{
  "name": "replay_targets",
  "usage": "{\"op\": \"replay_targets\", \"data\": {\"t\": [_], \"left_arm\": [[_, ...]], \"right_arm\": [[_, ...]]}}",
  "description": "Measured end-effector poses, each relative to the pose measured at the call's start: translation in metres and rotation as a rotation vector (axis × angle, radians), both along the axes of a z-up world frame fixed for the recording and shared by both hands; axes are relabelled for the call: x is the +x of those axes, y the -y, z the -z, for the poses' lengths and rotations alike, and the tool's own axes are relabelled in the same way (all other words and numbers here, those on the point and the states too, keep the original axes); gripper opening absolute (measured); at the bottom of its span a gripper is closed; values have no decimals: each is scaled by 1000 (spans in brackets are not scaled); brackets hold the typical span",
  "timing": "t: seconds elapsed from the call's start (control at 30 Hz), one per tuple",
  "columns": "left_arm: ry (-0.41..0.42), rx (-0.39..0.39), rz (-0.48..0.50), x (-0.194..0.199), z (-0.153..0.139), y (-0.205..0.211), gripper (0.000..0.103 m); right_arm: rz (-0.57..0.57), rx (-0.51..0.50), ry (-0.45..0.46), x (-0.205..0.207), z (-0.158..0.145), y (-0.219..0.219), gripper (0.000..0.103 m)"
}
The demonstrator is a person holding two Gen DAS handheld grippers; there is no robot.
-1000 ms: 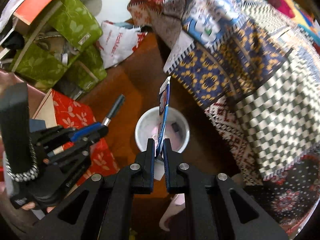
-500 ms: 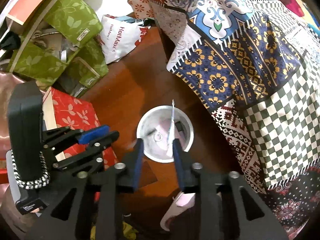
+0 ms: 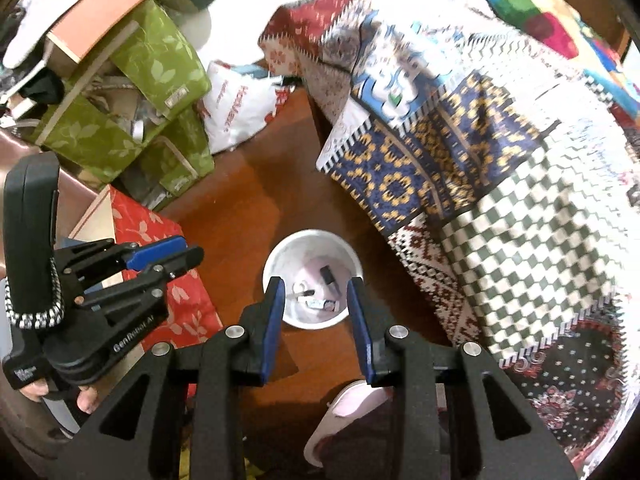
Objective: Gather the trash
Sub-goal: 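Open both grippers to drop the pen and card into the bucket, then move both open tools back toward the bed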
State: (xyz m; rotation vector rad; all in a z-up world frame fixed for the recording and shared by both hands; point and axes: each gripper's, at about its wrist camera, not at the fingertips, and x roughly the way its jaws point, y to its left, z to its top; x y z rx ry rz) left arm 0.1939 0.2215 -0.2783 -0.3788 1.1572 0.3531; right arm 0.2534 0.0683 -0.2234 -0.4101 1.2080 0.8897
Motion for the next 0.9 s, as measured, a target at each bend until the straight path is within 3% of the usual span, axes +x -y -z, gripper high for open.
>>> {"op": "replay_targets", "data": {"t": [0.6, 0.9], "left_arm": [[311, 152, 63, -6, -147, 80, 17], [448, 183, 143, 13, -204, 136, 33]], "right_arm": [[117, 221, 291, -16, -131, 102, 29], [248, 290, 406, 2, -174, 166, 29]]}}
